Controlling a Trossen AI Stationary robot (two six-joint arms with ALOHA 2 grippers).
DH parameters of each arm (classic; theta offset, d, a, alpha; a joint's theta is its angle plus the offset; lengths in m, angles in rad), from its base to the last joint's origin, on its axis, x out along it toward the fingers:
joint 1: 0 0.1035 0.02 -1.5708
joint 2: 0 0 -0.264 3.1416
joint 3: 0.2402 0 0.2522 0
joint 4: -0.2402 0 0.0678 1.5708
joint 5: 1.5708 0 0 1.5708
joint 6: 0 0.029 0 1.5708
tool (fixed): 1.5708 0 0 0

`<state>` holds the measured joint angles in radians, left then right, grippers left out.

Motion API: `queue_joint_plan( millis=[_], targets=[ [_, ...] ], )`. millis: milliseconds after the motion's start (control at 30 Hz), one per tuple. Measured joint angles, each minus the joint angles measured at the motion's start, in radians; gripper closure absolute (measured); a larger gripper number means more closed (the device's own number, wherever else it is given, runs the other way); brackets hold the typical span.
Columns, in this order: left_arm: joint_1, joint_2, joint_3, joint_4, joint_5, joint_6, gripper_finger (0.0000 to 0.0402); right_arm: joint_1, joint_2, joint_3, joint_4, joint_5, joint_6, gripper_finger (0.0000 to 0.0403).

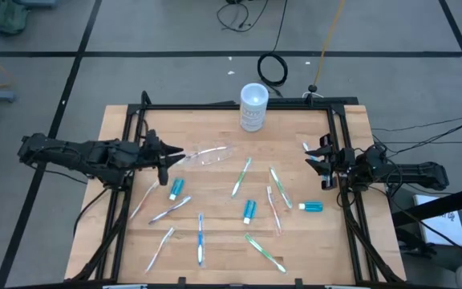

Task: Pick & Place toothbrushing station
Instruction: Put the right blue mouthwash into the transparent organizer

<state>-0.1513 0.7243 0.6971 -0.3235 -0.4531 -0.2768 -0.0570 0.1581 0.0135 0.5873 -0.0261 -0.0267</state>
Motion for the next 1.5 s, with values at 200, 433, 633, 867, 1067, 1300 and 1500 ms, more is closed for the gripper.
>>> queue_joint_plan(
  millis=[200,433,633,867,1067,1300,1500],
  targets=[
    [-0.003,0.049,0.000,0.022,-0.020,0.045,0.0295,0.000,0.005,0.007,0.007,-0.001,0.044,0.0298],
    [0.010,0.115,0.000,0.096,-0.020,0.230,0.0295,0.003,0.143,0.096,-0.036,-0.113,0.015,0.0298],
    [0.048,0.151,0.000,0.200,-0.020,0.417,0.0295,0.044,0.455,0.301,-0.134,-0.079,-0.035,0.0298],
    [0.088,0.181,0.000,0.224,-0.019,0.522,0.0295,0.143,0.842,0.713,-0.683,-0.037,-0.015,0.0298],
    [0.108,0.212,0.000,0.231,-0.019,0.518,0.0295,0.231,1.089,0.988,-1.208,0.039,0.120,0.0298],
    [0.114,0.219,0.000,0.233,-0.017,0.476,0.0295,0.301,1.203,0.989,-1.392,-0.125,0.363,0.0278],
    [0.113,0.219,0.000,0.226,-0.016,0.428,0.0295,0.330,1.232,0.904,-1.445,-0.134,0.517,0.0234]
  ],
)
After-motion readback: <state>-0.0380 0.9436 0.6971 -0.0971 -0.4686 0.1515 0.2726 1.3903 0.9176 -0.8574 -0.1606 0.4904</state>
